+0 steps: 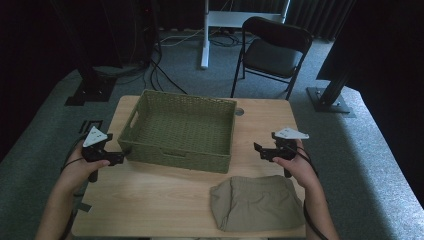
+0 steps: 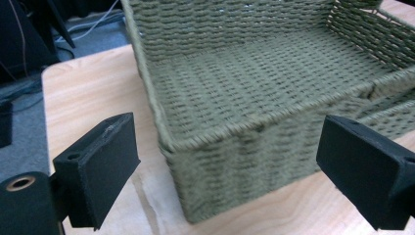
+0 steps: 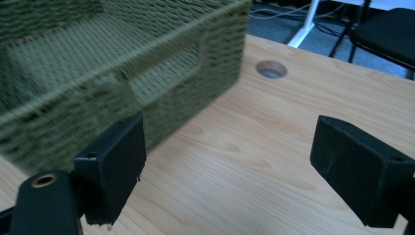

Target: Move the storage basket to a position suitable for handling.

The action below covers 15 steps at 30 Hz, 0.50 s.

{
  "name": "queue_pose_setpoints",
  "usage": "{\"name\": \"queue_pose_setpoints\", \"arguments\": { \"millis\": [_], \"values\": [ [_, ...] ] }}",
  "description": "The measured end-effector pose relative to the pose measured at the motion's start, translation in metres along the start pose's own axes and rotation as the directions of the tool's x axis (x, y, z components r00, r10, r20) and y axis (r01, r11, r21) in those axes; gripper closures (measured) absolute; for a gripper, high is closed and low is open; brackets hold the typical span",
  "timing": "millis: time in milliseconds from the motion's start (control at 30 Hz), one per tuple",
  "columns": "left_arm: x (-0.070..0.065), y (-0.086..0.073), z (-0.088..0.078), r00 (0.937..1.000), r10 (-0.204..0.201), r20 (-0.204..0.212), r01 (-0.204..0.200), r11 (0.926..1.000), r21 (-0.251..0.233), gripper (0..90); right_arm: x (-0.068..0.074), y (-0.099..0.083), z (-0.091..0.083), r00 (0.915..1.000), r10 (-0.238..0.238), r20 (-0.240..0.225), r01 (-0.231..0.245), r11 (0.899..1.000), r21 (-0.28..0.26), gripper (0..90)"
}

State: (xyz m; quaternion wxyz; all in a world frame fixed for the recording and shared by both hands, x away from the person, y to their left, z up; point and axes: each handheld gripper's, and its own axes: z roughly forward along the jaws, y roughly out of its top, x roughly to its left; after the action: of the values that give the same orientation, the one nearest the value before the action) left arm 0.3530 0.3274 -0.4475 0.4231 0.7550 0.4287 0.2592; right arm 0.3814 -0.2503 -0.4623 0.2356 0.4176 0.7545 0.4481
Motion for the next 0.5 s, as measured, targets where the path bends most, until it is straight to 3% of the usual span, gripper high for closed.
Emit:
{"name": "queue_pose_setpoints", "arguments": {
  "millis": [100,267,333,433,500],
  "values": [
    [0.002,0.001,0.003,0.9999,-0.013,-0.008,0.013,0.9999,-0.008,12.1,0.009,0.004,0.005,0.9996,0.022,-0.016,-0.022,1.0,-0.012,13.2],
    [0.009,0.004,0.011,0.9983,-0.043,-0.04,0.042,0.9989,-0.021,12.2,0.021,0.009,0.013,0.9991,0.003,-0.041,-0.003,1.0,-0.017,13.2],
    [0.015,0.005,0.016,0.9942,-0.073,-0.079,0.071,0.9971,-0.026,12.8,0.026,0.012,0.017,0.9986,-0.004,-0.052,0.003,1.0,-0.021,13.2],
    [0.021,0.006,0.021,0.9896,-0.1,-0.103,0.097,0.9947,-0.035,15.5,0.036,0.015,0.023,0.9973,-0.016,-0.072,0.014,1.0,-0.025,13.2],
    [0.023,0.006,0.023,0.9887,-0.097,-0.115,0.094,0.9951,-0.031,15.6,0.04,0.016,0.027,0.9965,-0.02,-0.081,0.018,0.999,-0.027,13.2]
  ]
}}
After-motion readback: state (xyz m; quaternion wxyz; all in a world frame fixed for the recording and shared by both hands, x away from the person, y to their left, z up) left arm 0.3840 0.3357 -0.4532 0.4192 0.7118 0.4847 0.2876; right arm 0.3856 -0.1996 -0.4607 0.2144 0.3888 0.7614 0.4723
